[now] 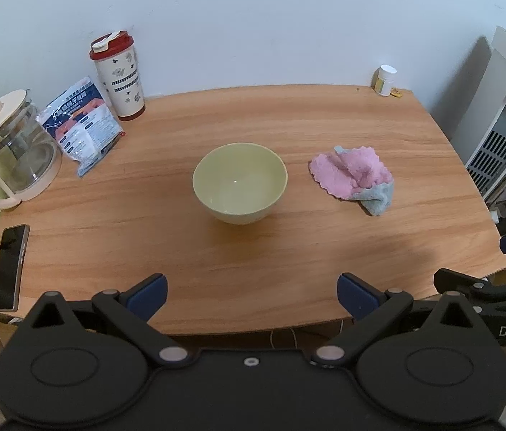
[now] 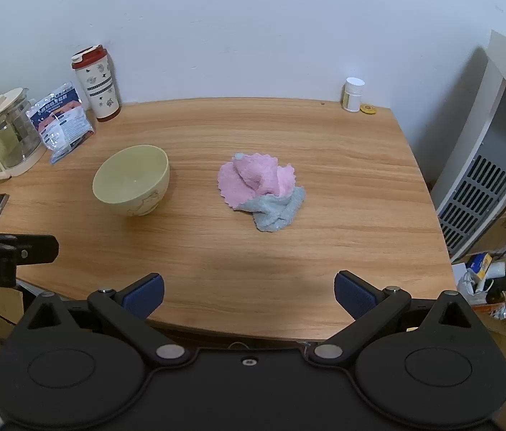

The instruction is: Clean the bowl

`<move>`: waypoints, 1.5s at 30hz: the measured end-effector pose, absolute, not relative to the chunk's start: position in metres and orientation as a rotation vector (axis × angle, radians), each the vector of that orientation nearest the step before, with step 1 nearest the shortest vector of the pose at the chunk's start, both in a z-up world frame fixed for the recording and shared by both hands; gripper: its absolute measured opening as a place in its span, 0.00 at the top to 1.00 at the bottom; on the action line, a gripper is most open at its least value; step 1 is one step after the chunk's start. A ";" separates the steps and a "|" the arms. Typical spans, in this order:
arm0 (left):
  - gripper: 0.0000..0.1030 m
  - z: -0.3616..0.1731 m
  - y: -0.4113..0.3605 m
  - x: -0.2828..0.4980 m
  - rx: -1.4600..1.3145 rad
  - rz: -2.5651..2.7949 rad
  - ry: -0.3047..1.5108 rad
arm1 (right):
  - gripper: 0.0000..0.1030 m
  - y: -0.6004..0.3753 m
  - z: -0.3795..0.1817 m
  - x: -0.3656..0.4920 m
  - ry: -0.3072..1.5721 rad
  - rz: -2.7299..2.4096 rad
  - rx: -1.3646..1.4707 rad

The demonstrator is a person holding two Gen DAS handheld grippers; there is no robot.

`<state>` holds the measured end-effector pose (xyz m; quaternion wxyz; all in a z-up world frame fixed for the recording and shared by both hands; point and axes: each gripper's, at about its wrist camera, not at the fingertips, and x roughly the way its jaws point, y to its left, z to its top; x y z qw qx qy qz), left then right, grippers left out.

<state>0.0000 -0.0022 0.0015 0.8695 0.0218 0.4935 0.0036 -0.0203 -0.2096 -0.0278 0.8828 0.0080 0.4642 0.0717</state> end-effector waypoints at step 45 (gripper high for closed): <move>0.00 -0.006 0.000 0.006 0.026 -0.009 1.063 | 0.00 -0.208 -0.031 -0.017 0.966 0.151 -0.007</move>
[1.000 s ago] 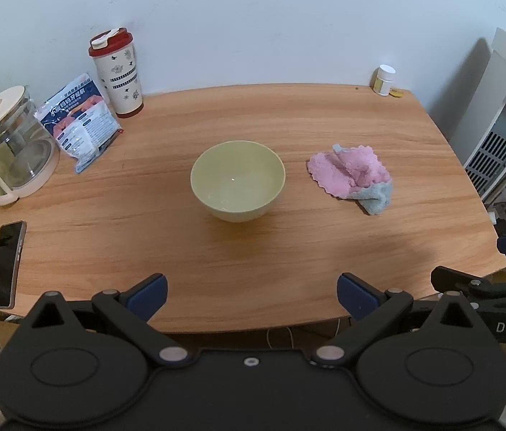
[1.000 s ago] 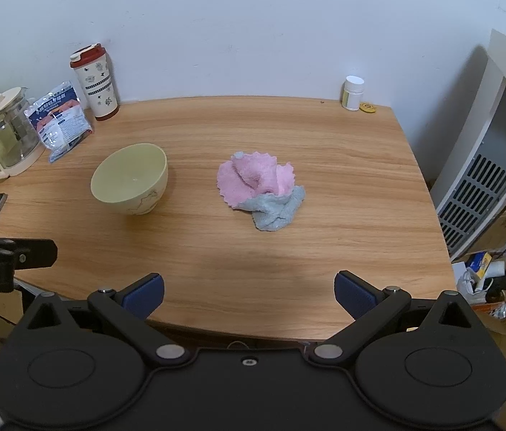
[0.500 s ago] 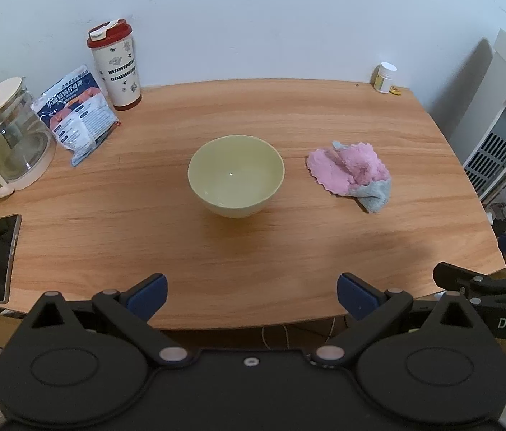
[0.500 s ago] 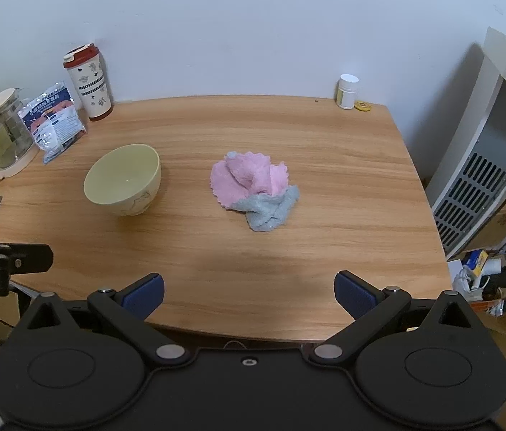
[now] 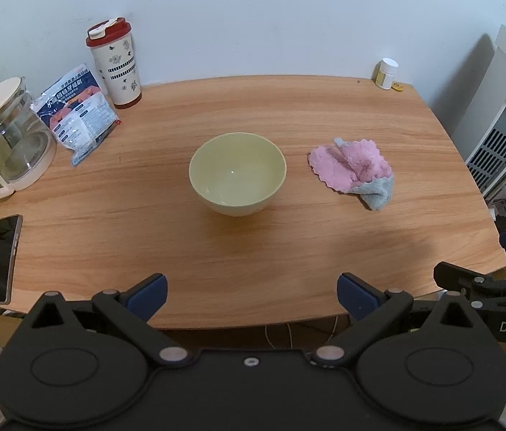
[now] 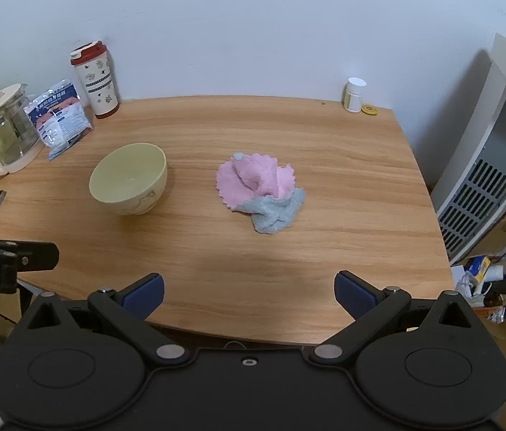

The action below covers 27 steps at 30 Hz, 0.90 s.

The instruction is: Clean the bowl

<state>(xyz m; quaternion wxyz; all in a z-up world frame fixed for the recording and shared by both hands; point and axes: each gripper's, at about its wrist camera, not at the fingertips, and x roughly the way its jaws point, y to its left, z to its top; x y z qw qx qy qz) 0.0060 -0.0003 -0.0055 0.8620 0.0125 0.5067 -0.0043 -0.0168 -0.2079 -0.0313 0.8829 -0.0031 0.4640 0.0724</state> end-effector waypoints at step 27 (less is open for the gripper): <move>0.00 -0.010 0.000 0.011 0.013 -0.007 1.086 | 0.00 -0.206 -0.034 -0.014 0.967 0.149 0.004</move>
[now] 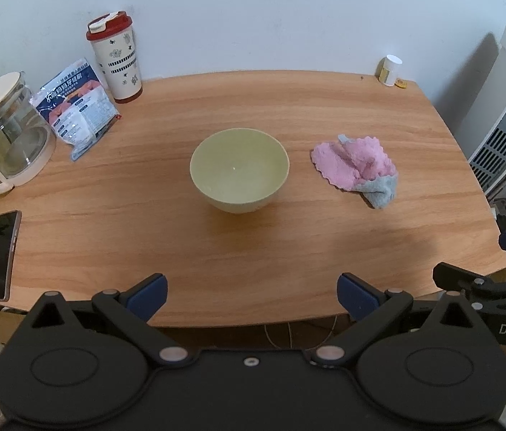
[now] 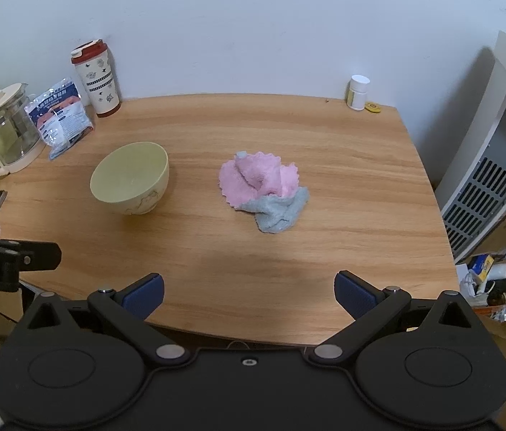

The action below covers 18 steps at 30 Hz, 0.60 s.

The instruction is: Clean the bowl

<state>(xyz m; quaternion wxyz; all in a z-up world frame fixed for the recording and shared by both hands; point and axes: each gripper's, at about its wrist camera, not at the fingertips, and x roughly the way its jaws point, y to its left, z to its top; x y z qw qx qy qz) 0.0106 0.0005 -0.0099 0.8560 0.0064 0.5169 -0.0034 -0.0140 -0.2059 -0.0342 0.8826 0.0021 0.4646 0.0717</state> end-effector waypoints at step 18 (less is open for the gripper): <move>0.00 -0.014 0.008 0.017 -0.014 -0.008 1.106 | 0.00 -0.205 -0.039 -0.008 0.993 0.151 0.011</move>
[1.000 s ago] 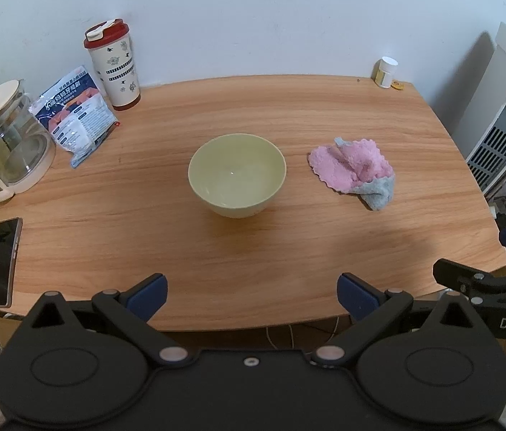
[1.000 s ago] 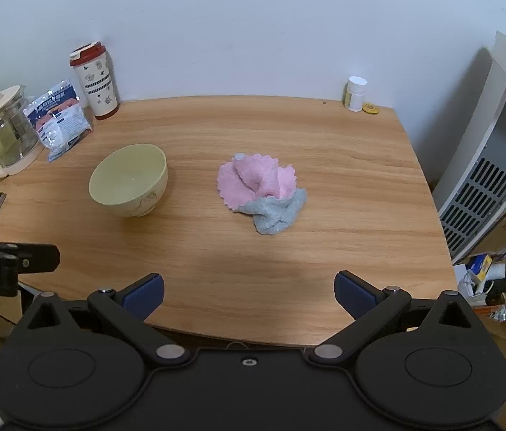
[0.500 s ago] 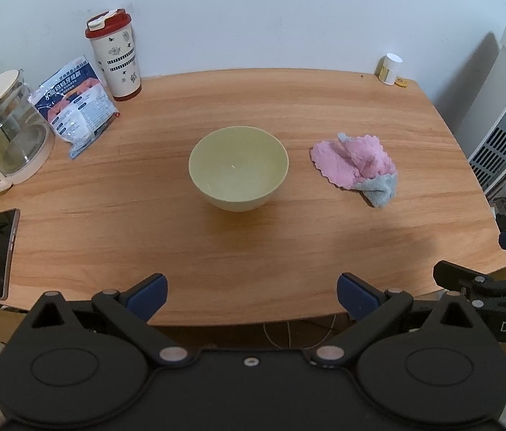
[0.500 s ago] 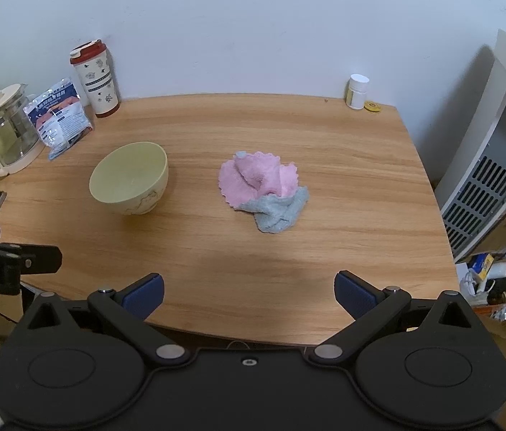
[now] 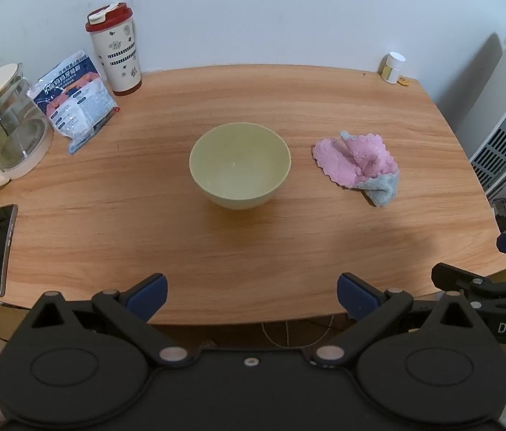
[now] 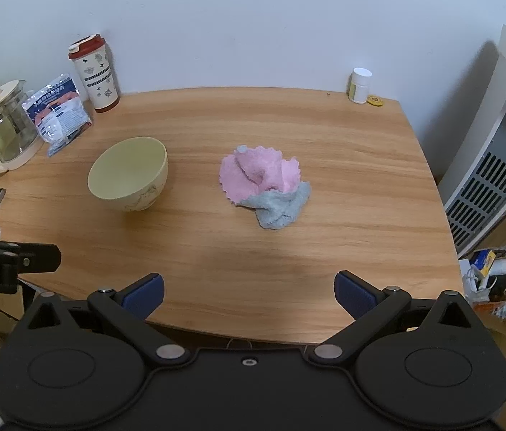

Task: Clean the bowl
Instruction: 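Move the right tool to the pink-grey cloth and close on it while the left tool approaches the bowl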

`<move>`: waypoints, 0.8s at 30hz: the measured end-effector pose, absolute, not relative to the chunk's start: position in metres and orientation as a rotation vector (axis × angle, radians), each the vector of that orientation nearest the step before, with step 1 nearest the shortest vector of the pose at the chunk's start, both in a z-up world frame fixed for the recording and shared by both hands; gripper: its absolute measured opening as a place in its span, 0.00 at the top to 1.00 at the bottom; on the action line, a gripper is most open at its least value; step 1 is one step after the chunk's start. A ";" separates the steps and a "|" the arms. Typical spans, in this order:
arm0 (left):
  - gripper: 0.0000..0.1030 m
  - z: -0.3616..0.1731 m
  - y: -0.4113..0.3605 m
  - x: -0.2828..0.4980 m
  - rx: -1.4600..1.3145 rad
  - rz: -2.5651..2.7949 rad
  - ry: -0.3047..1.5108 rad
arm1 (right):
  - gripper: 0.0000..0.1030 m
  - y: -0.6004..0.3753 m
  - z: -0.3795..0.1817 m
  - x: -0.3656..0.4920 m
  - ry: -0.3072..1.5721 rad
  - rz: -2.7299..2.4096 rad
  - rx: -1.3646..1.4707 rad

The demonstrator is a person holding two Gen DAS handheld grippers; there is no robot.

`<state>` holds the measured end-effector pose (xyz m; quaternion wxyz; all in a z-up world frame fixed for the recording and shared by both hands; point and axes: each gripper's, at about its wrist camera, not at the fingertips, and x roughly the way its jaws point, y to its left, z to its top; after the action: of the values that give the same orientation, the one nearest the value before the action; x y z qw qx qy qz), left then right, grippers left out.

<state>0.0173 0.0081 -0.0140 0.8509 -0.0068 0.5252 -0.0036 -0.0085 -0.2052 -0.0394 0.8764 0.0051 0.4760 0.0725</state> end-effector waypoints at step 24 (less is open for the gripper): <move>0.00 -0.060 0.074 0.116 -0.040 -0.064 1.114 | 0.08 -0.189 -0.080 0.104 0.909 0.260 -0.087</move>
<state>0.1159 0.0736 -0.0601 0.8481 -0.0191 0.5286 -0.0305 0.1037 -0.1892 -0.0801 0.8893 -0.0420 0.4378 0.1253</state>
